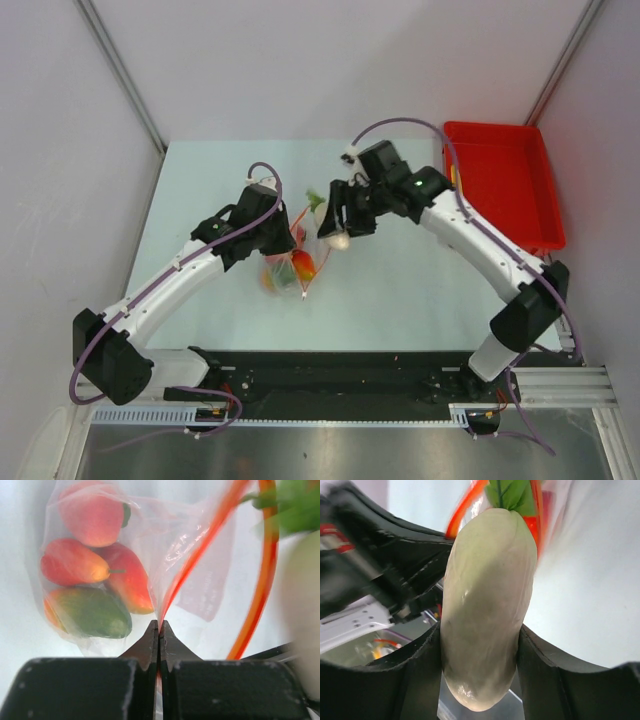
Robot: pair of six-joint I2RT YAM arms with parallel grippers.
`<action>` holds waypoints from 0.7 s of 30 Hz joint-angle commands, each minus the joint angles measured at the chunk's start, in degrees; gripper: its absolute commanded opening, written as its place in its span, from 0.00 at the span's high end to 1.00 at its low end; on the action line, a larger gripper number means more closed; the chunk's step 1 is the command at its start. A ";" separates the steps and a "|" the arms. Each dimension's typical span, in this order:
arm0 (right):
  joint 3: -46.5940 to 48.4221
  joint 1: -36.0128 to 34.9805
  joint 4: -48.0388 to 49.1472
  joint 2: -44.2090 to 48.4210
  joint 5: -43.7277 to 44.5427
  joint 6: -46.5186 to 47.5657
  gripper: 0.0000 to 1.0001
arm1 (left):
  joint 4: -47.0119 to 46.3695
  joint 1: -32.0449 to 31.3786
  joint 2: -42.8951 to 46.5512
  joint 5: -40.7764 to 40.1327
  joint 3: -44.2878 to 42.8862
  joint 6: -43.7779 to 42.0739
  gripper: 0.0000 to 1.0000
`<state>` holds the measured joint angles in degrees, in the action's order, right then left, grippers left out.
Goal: Open the zip-top bag and remove the fake food
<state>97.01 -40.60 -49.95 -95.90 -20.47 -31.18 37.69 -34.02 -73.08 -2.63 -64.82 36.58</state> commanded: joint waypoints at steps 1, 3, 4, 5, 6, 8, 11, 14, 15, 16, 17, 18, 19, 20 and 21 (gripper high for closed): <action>1.86 9.72 -1.37 9.05 -3.88 0.49 0.70 | 0.28 -0.17 1.89 -1.06 -0.75 0.43 1.00; 1.43 16.93 -1.11 10.46 -2.74 1.56 0.71 | 0.54 -0.17 1.97 -1.15 -0.75 0.42 1.00; 0.90 19.31 -0.24 10.73 -2.04 2.17 0.71 | 0.54 -0.17 1.98 -1.32 -0.75 0.25 1.00; 0.12 23.94 1.07 10.99 -1.25 3.05 0.70 | 0.80 -0.17 1.98 -1.23 -0.84 0.16 1.00; -1.02 25.99 2.65 10.99 -0.02 4.01 0.70 | 0.80 -0.17 1.98 -1.06 -0.84 0.16 1.00; -3.93 30.21 6.17 9.77 4.55 6.12 0.67 | 0.72 -0.17 1.80 -0.71 -0.92 0.07 1.00; -7.27 37.68 11.01 6.00 6.59 7.01 0.67 | 0.89 -0.17 1.45 -0.01 -1.28 -0.28 1.00; -6.58 43.93 11.46 -0.24 7.81 8.24 0.64 | 1.33 -0.17 1.27 0.17 -1.72 -0.89 1.00; -6.66 46.98 11.37 -1.56 8.51 7.80 0.63 | 1.24 -0.17 1.27 0.26 -1.80 -0.89 1.00; -6.83 48.23 11.46 -2.79 9.21 7.71 0.63 | 0.98 -0.17 1.27 0.35 -1.63 -0.89 1.00; -6.84 49.46 11.54 -5.59 9.65 7.89 0.62 | 0.89 -0.17 1.27 0.96 -1.54 -0.81 1.00; -6.58 50.43 11.20 -6.66 10.18 8.24 0.61 | 0.72 -0.26 1.10 1.31 -1.45 -0.81 1.00; -6.49 52.10 11.11 -7.98 10.36 8.59 0.59 | 0.54 -0.26 1.10 1.66 -1.54 -0.89 1.00; -6.48 52.63 10.93 -9.82 10.45 9.03 0.58 | 0.54 -0.17 0.92 1.84 -1.63 -0.89 1.00; -6.40 52.99 10.23 -10.71 10.71 9.55 0.57 | 0.63 -0.17 0.92 2.02 -1.72 -0.98 1.00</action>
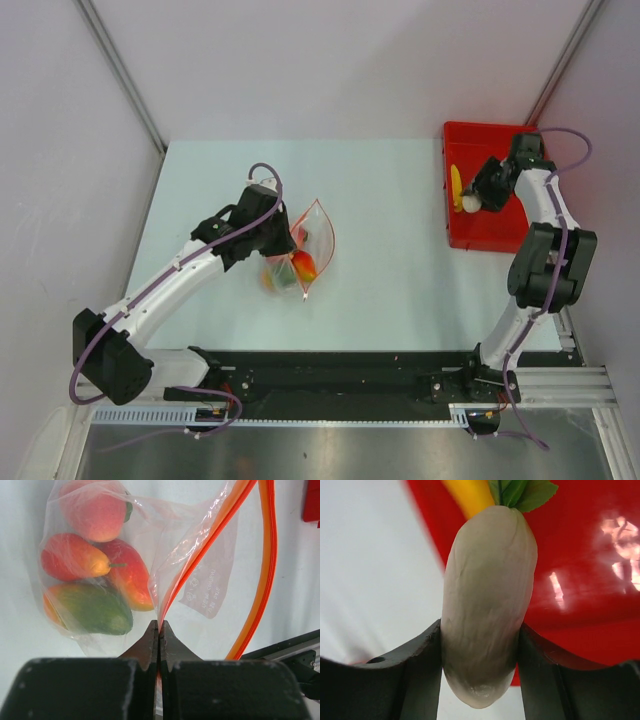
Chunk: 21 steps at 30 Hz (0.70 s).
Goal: Open the zip-top bag and remove the fake food
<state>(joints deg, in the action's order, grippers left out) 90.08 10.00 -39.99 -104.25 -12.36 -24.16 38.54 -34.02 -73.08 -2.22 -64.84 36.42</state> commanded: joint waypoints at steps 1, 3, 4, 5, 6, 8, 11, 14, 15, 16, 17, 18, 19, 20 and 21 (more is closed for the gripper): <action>0.36 3.00 0.17 -3.06 3.74 3.41 0.54 | -0.31 -0.17 0.92 1.60 -1.69 -0.92 1.00; 0.18 3.88 -0.26 -5.26 3.84 3.86 0.51 | -0.40 -0.17 0.92 1.69 -1.61 -1.00 1.00; 0.18 4.32 -0.35 -5.96 3.14 4.38 0.47 | -0.57 -0.26 0.75 1.69 -1.61 -1.09 1.00; 0.27 4.94 -0.44 -6.84 3.04 4.56 0.44 | -0.58 -0.17 0.74 1.69 -1.87 -1.09 1.00; 0.62 5.03 -0.79 -7.98 3.22 4.91 0.41 | -0.58 -0.17 0.48 1.69 -1.78 -1.18 1.00; 1.41 5.03 -1.93 -9.04 4.27 5.70 0.32 | -0.84 -0.17 0.22 3.18 -1.96 -1.18 1.00; 1.50 4.94 -2.55 -9.05 6.02 6.14 0.22 | -1.02 -0.17 0.04 3.36 -2.22 -1.18 1.00; 2.20 4.86 -4.48 -7.91 8.05 6.15 0.16 | -0.84 -0.17 -0.05 3.45 -2.57 -1.18 1.00; 2.20 4.68 -4.83 -6.07 8.23 5.97 0.13 | -0.75 -0.17 0.04 3.27 -2.57 -1.18 1.00; 1.85 4.33 -5.27 -4.58 8.58 5.80 0.12 | -0.66 -0.26 0.22 3.19 -2.75 -1.27 1.00; 1.42 2.93 -5.36 -3.00 9.19 5.62 0.12 | -0.66 -0.17 0.30 3.01 -2.75 -1.27 1.00; 0.80 1.88 -5.28 0.85 9.89 5.44 0.12 | -0.66 -0.17 0.39 2.84 -2.75 -1.27 1.00; -0.07 0.39 -5.45 2.71 10.60 5.18 0.12 | -0.49 -0.17 0.48 2.57 -2.58 -1.27 1.00; -0.43 -1.02 -5.63 4.30 11.56 4.66 0.12 | -0.58 -0.17 0.57 2.57 -2.57 -1.09 1.00; -0.52 -4.60 -5.98 6.06 12.27 4.48 0.12 | -0.58 -0.17 0.66 2.57 -2.40 -1.01 1.00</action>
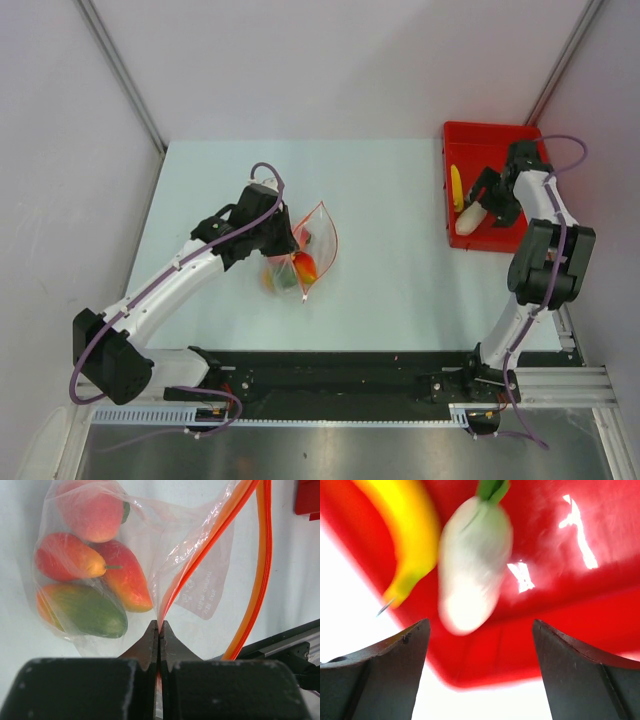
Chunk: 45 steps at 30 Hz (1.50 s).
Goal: Open the zip-top bag and remove the fake food
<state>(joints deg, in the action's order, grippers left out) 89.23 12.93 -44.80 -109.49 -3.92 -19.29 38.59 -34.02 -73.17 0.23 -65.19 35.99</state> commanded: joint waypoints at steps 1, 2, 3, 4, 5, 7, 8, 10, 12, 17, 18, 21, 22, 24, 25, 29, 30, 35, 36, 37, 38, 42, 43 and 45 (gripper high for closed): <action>0.59 -9.57 -1.95 13.84 3.84 -0.57 0.12 | -0.62 -0.17 0.83 0.21 -1.96 -0.39 1.00; 0.68 -11.68 -2.22 15.26 5.40 -0.49 0.12 | -0.53 -0.17 0.83 0.21 -2.05 -0.39 1.00; 0.86 -17.09 -2.49 16.49 5.77 -0.57 0.13 | -0.62 -0.17 0.92 0.12 -1.96 -0.30 1.00; 1.20 -19.41 -2.75 18.77 5.68 -0.66 0.14 | -0.62 -0.26 1.09 -0.14 -1.70 -0.22 1.00; 1.21 -22.13 -2.58 19.92 4.55 -0.84 0.16 | -0.45 -0.17 1.36 -0.14 -1.61 -0.04 1.00; 1.21 -29.95 -1.79 22.90 4.45 -2.41 0.19 | -0.53 -0.17 1.71 -0.14 -1.35 0.13 1.00; 0.86 -32.42 -1.09 23.62 1.06 -3.46 0.22 | -0.53 -0.17 1.71 -0.14 -1.26 0.31 1.00; 0.68 -40.06 0.66 24.85 -0.81 -6.80 0.26 | -0.53 -0.17 1.89 -0.14 -1.08 0.66 1.00; 0.51 -44.81 2.16 25.03 -1.70 -10.22 0.37 | -0.79 -0.17 1.80 -0.14 -0.82 0.92 1.00; 0.42 -56.25 8.49 21.70 -3.89 -14.01 0.62 | -0.79 -0.17 2.15 -1.99 -0.64 1.19 1.00; 0.42 -57.04 8.84 20.73 -4.25 -14.63 0.62 | -0.71 -0.17 2.15 -2.16 -0.64 1.28 1.00; -0.11 -58.89 10.16 17.39 -6.18 -16.13 0.63 | -0.45 -0.17 2.41 -2.51 -0.64 1.45 1.00; -0.28 -59.24 10.95 16.60 -6.62 -16.04 0.63 | -0.53 -0.17 2.68 -2.60 -0.55 1.71 1.00; -0.55 -60.04 11.74 13.54 -6.97 -15.78 0.63 | -0.62 -0.17 2.85 -2.52 -0.20 2.07 1.00; -0.55 -60.12 12.36 12.21 -7.76 -15.43 0.63 | -0.88 -0.17 2.94 -2.34 -0.03 2.24 1.00; -0.20 -60.74 13.59 6.85 -8.38 -14.02 0.63 | -1.58 -0.17 2.94 -1.72 0.94 3.21 1.00; -0.28 -60.83 13.77 5.88 -8.29 -13.85 0.64 | -1.85 -0.17 2.85 -1.64 1.38 3.39 1.00; -0.64 -61.18 15.35 0.86 -6.54 -11.74 0.62 | -3.08 -0.17 1.89 -1.20 1.82 4.18 1.00; -0.72 -61.27 15.53 0.42 -5.93 -10.87 0.61 | -3.08 -0.17 1.45 -1.20 1.91 4.18 1.00; -0.81 -61.44 15.88 -0.19 -5.22 -10.34 0.60 | -3.43 -0.17 1.27 -1.11 1.91 4.27 1.00; -1.07 -61.44 16.23 -1.24 -5.04 -9.98 0.58 | -3.61 -0.17 1.10 -1.11 1.91 4.35 1.00; -1.60 -61.88 18.51 -3.35 -6.71 -9.36 0.53 | -3.78 -0.26 0.31 -1.20 2.34 4.27 1.00; -1.52 -62.23 18.78 -3.71 -6.28 -8.93 0.51 | -3.87 -0.26 0.22 -1.20 2.43 4.27 1.00; -1.52 -62.41 19.04 -4.94 -5.22 -8.40 0.47 | -4.22 -0.26 0.04 -1.28 2.96 4.27 1.00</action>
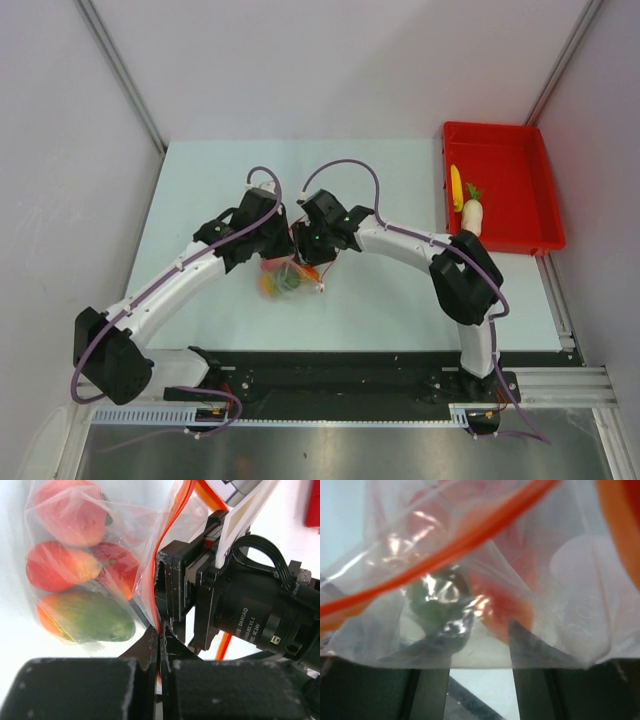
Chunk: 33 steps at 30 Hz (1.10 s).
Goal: Open the zip-top bag and remove the fake food
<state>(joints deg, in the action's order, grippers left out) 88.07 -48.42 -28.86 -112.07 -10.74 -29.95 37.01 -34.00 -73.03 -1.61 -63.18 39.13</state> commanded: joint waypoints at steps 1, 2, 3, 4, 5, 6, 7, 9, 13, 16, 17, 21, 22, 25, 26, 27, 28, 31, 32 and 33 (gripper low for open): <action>-0.62 -1.06 3.20 -2.88 1.95 2.79 0.46 | -2.74 -0.28 -0.18 0.64 1.12 1.12 1.00; -0.62 -1.23 3.20 -3.41 1.87 3.14 0.45 | -2.82 -0.37 -0.26 0.73 1.30 1.12 1.00; -0.62 -1.15 3.29 -4.37 1.95 3.15 0.44 | -2.91 -0.28 -0.35 0.81 1.65 1.12 1.00; -0.88 -1.15 3.29 -4.73 2.04 3.32 0.43 | -3.26 -0.28 -0.35 0.90 1.92 1.12 1.00; -1.15 -1.32 3.55 -5.00 2.13 3.93 0.41 | -3.26 -0.28 -0.44 0.90 2.09 1.12 1.00; -1.32 -1.50 4.33 -5.69 2.22 4.37 0.40 | -3.44 -0.37 -0.44 0.82 2.53 1.12 1.00; -1.67 -1.67 4.69 -6.22 2.30 4.55 0.38 | -3.61 -0.28 -0.35 0.82 2.71 1.03 1.00; -1.76 -1.76 5.22 -7.98 1.61 4.99 0.36 | -3.70 -0.28 -0.70 0.82 3.23 0.94 1.00; -2.03 -2.03 6.36 -10.00 1.52 5.52 0.34 | -3.79 -0.28 -0.62 0.73 4.03 0.86 1.00; -1.94 -2.11 7.33 -10.27 1.25 5.61 0.35 | -3.44 -0.28 -0.44 0.47 4.64 0.59 1.00; -1.94 -2.03 7.15 -9.84 1.16 5.61 0.37 | -3.35 -0.28 -0.35 0.29 4.73 0.42 1.00; -1.68 -1.94 4.87 -5.62 1.25 5.35 0.50 | -2.74 -0.28 0.09 -0.15 4.99 -0.11 1.00; -1.50 -1.94 4.43 -3.70 0.55 5.35 0.53 | -2.65 -0.28 0.26 -0.24 5.08 -0.20 1.00; 1.92 -1.76 -1.27 -1.75 0.11 3.69 0.64 | -2.74 -0.28 0.52 -0.24 5.34 -0.29 1.00; 2.97 -1.76 -3.81 -0.70 0.02 3.24 0.67 | -2.91 -0.28 0.87 -0.15 5.52 -0.20 1.00; 4.90 -1.76 -5.05 -0.26 -0.24 2.63 0.69 | -2.91 -0.28 0.88 -0.15 5.61 -0.20 1.00; 6.13 -1.76 -6.19 0.01 -0.42 1.40 0.72 | -2.91 -0.28 1.05 -0.24 5.61 -0.20 1.00; 10.36 -1.94 -11.12 0.89 -1.91 -0.10 0.75 | -2.65 -0.28 1.40 -0.68 5.52 -0.20 1.00; 11.23 -1.94 -12.87 1.15 -2.17 -0.71 0.75 | -2.48 -0.28 1.67 -0.59 5.43 -0.29 1.00; 12.20 -1.94 -13.58 1.76 -2.53 -0.89 0.75 | -2.39 -0.37 1.75 -0.76 5.43 -0.29 1.00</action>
<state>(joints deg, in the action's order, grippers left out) 93.08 -49.67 -37.43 -117.43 -9.50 -27.88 34.65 -34.11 -71.99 -1.43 -58.35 39.07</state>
